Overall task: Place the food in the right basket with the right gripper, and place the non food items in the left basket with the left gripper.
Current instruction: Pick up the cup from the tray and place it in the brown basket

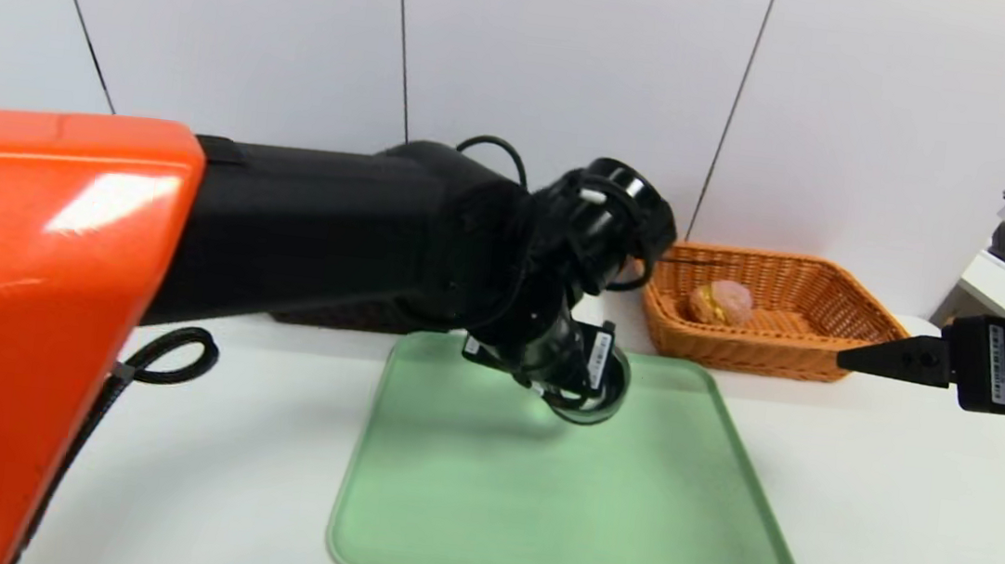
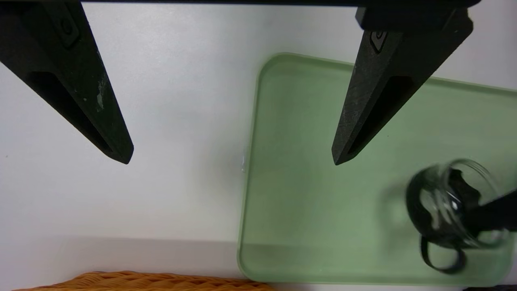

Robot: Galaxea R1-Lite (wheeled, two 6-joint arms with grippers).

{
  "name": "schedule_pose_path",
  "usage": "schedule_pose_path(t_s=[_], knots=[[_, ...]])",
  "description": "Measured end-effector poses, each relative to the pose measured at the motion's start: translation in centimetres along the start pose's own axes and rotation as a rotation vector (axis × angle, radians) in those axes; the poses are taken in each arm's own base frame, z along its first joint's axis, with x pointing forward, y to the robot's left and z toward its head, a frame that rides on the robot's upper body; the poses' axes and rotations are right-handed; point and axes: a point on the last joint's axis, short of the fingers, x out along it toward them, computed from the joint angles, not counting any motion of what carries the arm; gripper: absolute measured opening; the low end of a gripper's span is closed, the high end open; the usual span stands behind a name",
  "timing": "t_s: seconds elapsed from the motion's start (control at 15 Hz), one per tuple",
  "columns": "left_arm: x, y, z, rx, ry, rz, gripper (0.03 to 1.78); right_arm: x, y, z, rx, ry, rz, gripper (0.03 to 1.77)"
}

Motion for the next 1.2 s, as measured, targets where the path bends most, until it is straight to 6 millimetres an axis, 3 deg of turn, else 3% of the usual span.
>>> schedule_pose_path(t_s=[0.47,0.73,0.93,1.2], knots=[[-3.3,9.5,4.5,-0.146,-0.097,0.131,0.11,0.5,0.1,0.0,-0.005,0.012,0.002,1.7],[-4.5,12.8,5.8,-0.207,-0.145,0.148,0.11,0.7,0.2,0.0,-0.009,0.019,0.004,1.7],[-4.2,14.8,6.3,-0.23,-0.164,0.176,0.11,0.8,0.2,0.0,-0.009,0.022,0.004,1.7],[-1.3,17.2,6.8,-0.245,-0.165,0.229,0.11,1.1,0.3,0.0,-0.014,0.03,0.006,1.7]])
